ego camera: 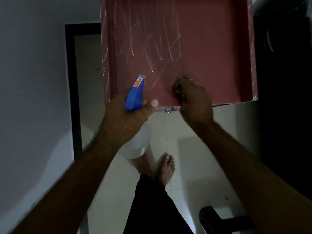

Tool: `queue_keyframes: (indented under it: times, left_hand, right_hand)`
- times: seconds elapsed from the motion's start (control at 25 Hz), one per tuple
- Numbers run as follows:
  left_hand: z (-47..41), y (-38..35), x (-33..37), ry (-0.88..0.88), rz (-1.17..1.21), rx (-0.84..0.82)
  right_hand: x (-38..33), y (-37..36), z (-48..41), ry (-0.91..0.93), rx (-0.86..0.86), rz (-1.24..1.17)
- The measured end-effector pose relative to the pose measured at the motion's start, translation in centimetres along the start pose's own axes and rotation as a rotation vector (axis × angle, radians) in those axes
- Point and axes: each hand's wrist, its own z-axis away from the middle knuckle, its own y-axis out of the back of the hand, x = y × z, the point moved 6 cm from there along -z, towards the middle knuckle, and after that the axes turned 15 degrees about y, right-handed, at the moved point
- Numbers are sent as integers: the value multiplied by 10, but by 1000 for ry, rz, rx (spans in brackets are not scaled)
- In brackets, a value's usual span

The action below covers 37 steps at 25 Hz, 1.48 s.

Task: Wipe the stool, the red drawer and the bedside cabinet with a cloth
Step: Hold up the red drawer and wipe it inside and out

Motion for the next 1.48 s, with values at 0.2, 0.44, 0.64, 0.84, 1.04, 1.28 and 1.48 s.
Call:
queue_keyframes:
  times: [0.2, 0.44, 0.64, 0.84, 1.04, 1.28, 1.48]
  left_hand:
    - [-5, 4, 9, -2, -23, 12]
    - [-7, 5, 18, -5, -63, 16]
    - [-8, 6, 18, -6, -49, 12]
    - [-9, 6, 28, -12, -67, -10]
    - [-15, 6, 36, -19, -64, 11]
    - [-17, 2, 51, -41, -81, 19]
    - [-27, 6, 60, -46, -29, 7]
  right_hand:
    - [-61, -46, 20, 266, -130, -67]
    - [-37, -33, 14, 297, -163, 2]
    - [-5, -19, 1, -58, -60, 32]
    - [-36, -32, -7, 203, -200, 14]
    - [12, -7, -20, -36, -19, 44]
    - [-7, -15, -25, 128, -111, 10]
    - [1, -11, -35, -21, -30, 22]
